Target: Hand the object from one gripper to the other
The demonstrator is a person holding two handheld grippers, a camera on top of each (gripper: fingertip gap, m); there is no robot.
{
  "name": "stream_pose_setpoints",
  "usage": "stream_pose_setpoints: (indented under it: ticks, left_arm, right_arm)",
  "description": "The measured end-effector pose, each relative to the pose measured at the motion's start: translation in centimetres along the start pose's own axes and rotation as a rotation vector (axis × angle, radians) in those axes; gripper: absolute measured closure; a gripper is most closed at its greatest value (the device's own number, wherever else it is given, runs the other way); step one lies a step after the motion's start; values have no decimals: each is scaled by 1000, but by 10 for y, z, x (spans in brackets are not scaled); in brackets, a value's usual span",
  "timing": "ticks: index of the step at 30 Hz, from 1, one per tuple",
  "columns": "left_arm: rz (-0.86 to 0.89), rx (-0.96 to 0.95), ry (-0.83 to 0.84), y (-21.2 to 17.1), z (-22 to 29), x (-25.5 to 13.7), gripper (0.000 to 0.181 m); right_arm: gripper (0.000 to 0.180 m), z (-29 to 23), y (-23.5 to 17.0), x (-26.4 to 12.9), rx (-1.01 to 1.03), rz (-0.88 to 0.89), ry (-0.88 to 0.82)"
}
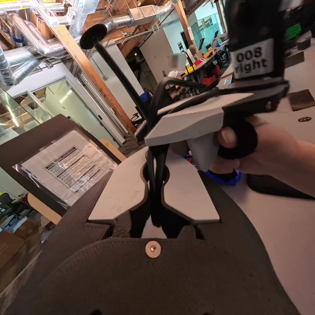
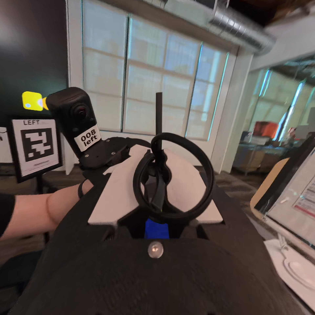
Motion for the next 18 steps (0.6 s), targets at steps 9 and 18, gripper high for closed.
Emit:
stream_pose_setpoints:
  ticks: [9,18]
  left_arm:
    - [-129,319,125,-12,15,-21,99]
    - [-93,363,168,-2,25,-14,113]
  right_arm:
    - [167,66,16,-16,316,-273,-93]
    - [168,69,12,-13,300,-502,-110]
Point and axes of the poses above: each gripper's, where its closed fingertips meet, x out along the fingers, y out of its top, z = x × y across the jaws, the point moved 6 cm from there along -x, back along the fingers, and after that the axes turned 13 degrees about z, right-handed, at the moved point
